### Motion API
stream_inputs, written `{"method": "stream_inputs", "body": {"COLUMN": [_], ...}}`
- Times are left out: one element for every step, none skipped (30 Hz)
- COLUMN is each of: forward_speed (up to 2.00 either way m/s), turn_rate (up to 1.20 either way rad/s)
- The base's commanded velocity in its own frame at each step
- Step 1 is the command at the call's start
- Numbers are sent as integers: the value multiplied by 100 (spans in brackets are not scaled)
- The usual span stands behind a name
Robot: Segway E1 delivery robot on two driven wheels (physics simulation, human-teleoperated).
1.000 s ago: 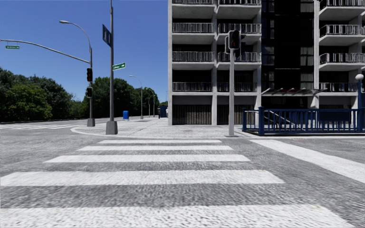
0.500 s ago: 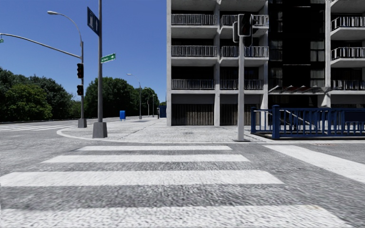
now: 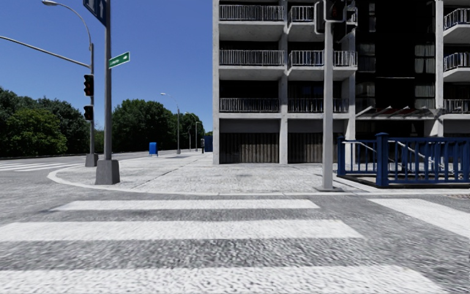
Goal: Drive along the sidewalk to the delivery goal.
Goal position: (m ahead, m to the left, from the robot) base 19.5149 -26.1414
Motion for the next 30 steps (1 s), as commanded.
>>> {"method": "stream_inputs", "body": {"forward_speed": [200, 200, 200, 200, 200, 200, 200, 200, 200, 200, 200, 200, 200, 200, 200, 200, 200, 200, 200, 200, 200, 200, 200, 200, 200, 200, 200, 200, 200, 200], "turn_rate": [0, 0, 0, 0, 0, 0, 0, 0, 0, 0, 0, 0, 0, 0, 0, 0, 0, 0, 0, 0, 0, 0, 0, 0, 0, 0, 0, 0, 0, 0]}}
